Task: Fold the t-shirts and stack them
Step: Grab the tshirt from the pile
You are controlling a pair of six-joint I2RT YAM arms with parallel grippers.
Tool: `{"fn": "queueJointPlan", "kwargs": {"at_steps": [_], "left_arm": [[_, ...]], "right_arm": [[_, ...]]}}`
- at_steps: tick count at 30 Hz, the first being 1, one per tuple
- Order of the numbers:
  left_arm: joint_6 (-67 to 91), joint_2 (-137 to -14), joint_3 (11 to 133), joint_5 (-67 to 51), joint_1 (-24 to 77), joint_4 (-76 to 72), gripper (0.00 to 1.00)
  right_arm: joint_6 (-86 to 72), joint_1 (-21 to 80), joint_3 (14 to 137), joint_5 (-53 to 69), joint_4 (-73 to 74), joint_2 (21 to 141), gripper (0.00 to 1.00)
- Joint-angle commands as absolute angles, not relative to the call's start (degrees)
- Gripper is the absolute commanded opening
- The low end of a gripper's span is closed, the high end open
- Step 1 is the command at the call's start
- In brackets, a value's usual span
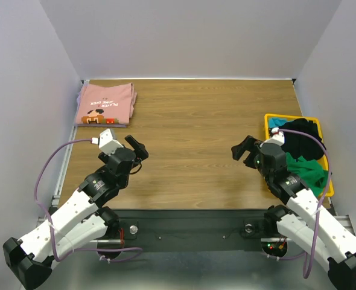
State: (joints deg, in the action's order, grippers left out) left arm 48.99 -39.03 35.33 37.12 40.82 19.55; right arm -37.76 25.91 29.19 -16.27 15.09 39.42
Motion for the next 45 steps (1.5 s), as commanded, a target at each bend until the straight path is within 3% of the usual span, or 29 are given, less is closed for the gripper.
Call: {"fn": "queueJointPlan", "kwargs": {"at_steps": [1, 6, 9, 12, 14, 20, 25, 34, 35, 36, 38, 40, 41, 44, 45], "left_arm": [[50.18, -38.32, 34.89, 38.67, 40.87, 18.72, 0.99], [50.1, -38.76, 35.16, 37.44, 40.87, 18.81, 0.99], [50.71, -39.11, 35.68, 37.7, 40.87, 19.86, 0.99], [50.45, -39.64, 35.86, 37.36, 40.96, 19.78, 0.99], [50.62, -39.73, 35.68, 37.27, 40.87, 20.04, 0.99], [50.71, -39.99, 35.95, 37.0, 40.87, 20.3, 0.99], [50.19, -40.43, 35.6, 36.48, 40.87, 19.16, 0.99], [49.66, -43.06, 36.82, 35.68, 40.78, 19.16, 0.98], [49.83, -43.24, 36.83, 36.12, 40.87, 19.25, 0.99], [49.92, -43.24, 36.91, 36.21, 40.78, 19.6, 0.99], [50.1, -43.33, 37.0, 36.56, 40.78, 20.13, 0.99], [50.36, -43.07, 37.26, 36.82, 40.87, 20.48, 0.99], [50.45, -42.89, 37.35, 37.0, 40.87, 20.57, 0.99], [50.54, -42.1, 37.27, 37.18, 40.78, 20.48, 0.99], [50.62, -41.93, 37.18, 37.26, 40.87, 20.39, 0.98]], "right_arm": [[-37.18, 25.75, 33.13, -15.91, 14.33, 39.55, 1.0], [-37.97, 25.75, 37.08, -21.34, 16.25, 43.14, 1.0], [-40.95, 25.75, 43.05, -34.14, 23.18, 49.03, 1.0], [-43.15, 22.43, 49.29, -37.61, 30.39, 55.62, 1.0], [-43.33, 19.44, 51.75, -37.09, 33.64, 58.17, 1.0], [-40.61, -4.01, 50.37, -27.34, 37.0, 60.2, 1.0], [-40.96, -17.37, 45.8, -29.97, 38.76, 59.41, 1.0], [-43.95, -24.52, 46.05, -26.82, 34.72, 67.14, 0.97], [-43.86, -24.52, 46.14, -26.11, 34.46, 67.41, 0.88], [-43.77, -24.52, 46.23, -25.49, 34.19, 67.41, 0.88], [-43.94, -24.52, 46.23, -25.57, 33.93, 66.36, 0.58], [-43.69, -24.52, 46.06, -26.36, 34.01, 62.77, 0.38], [-43.42, -24.52, 46.14, -26.45, 34.01, 61.27, 0.33], [-40.97, -24.52, 48.33, -25.06, 34.1, 55.73, 0.0], [-40.17, -24.52, 49.21, -23.83, 34.01, 54.59, 0.0]]}}
